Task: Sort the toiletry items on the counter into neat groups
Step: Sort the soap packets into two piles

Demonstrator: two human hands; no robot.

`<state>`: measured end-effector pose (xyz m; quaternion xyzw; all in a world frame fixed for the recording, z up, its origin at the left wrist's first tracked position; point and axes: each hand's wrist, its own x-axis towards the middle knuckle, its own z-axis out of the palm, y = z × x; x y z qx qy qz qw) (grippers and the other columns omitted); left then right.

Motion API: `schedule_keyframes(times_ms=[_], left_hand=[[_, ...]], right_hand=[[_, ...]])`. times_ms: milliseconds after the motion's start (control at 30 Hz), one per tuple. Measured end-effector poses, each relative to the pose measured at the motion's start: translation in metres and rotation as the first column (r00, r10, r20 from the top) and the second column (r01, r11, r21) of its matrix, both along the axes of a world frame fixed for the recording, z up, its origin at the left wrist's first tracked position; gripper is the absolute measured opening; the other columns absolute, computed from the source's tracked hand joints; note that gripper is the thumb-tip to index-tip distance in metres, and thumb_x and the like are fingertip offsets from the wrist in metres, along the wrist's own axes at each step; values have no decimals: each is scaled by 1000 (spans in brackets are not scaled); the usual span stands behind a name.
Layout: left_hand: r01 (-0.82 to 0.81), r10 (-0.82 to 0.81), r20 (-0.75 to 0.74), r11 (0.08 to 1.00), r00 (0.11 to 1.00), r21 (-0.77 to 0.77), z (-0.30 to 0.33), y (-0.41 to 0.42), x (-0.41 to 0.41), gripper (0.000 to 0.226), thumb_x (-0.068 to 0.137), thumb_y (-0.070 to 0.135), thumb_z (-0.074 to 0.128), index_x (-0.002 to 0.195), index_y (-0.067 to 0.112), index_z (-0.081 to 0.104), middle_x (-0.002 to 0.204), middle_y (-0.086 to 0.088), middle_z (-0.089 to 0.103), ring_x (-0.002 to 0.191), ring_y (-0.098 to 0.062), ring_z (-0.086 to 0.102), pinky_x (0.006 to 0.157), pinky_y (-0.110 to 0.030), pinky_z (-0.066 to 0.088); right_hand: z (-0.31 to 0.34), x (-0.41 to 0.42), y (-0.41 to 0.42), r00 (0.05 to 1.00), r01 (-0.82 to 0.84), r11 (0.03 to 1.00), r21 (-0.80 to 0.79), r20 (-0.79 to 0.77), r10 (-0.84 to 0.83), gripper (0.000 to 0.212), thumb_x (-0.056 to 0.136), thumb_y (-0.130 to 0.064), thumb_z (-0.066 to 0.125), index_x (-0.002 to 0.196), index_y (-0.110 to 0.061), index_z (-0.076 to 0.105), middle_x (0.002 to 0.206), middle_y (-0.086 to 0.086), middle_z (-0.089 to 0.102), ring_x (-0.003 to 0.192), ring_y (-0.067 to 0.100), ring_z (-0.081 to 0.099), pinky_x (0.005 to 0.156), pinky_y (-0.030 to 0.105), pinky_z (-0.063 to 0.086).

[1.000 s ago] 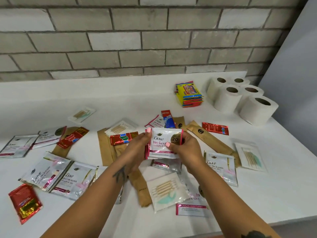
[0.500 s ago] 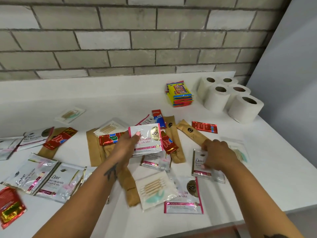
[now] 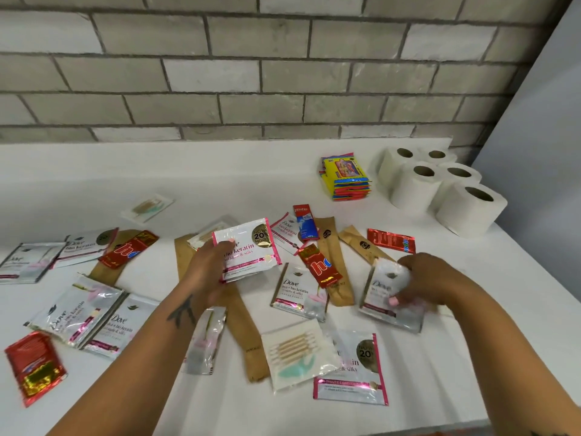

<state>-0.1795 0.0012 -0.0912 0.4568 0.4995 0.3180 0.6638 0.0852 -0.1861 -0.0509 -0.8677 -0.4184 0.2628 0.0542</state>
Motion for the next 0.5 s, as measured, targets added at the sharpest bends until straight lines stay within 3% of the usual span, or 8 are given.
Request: schedule_keyframes(times_ms=[100, 200, 267, 333, 500], left_hand=[[-32, 34, 38, 998, 999, -61, -2, 9, -3, 18, 94, 11, 48, 109, 9, 58, 101, -16, 70, 97, -36, 66, 97, -56, 46], [-18, 22, 70, 998, 997, -60, 0, 15, -3, 26, 95, 9, 45, 118, 7, 55, 97, -15, 70, 89, -32, 67, 95, -55, 48], [11, -7, 65, 999, 998, -52, 1, 23, -4, 26, 95, 9, 44, 119, 7, 55, 100, -16, 70, 90, -32, 66, 95, -54, 48], [34, -32, 57, 998, 998, -46, 3, 34, -7, 28, 96, 10, 43, 121, 6, 54, 104, -18, 69, 91, -32, 66, 94, -53, 48], [90, -88, 68, 995, 994, -35, 8, 62, -15, 26, 95, 9, 43, 118, 5, 53, 104, -19, 68, 89, -33, 67, 84, -48, 54]], right_hand=[[11, -24, 20, 965, 23, 977, 212, -259, 34, 40, 59, -15, 87, 94, -21, 67, 93, -3, 72, 89, 18, 66, 81, 32, 52], [-1, -69, 57, 923, -25, 986, 168, -374, 87, 53, 66, -8, 82, 113, -21, 61, 107, 0, 67, 93, 19, 62, 74, 27, 52], [-19, -92, 80, 945, -57, 990, 131, -312, 96, 65, 67, -12, 82, 125, -19, 54, 123, 1, 62, 106, 20, 59, 82, 27, 50], [-35, -100, 93, 984, -90, 991, 103, -145, 105, 74, 65, -22, 84, 131, -21, 49, 131, 0, 56, 118, 21, 54, 93, 31, 46], [-43, -100, 104, 987, -147, 989, -12, 71, 147, 78, 59, -33, 86, 124, -22, 44, 131, -2, 46, 114, 20, 53, 91, 36, 49]])
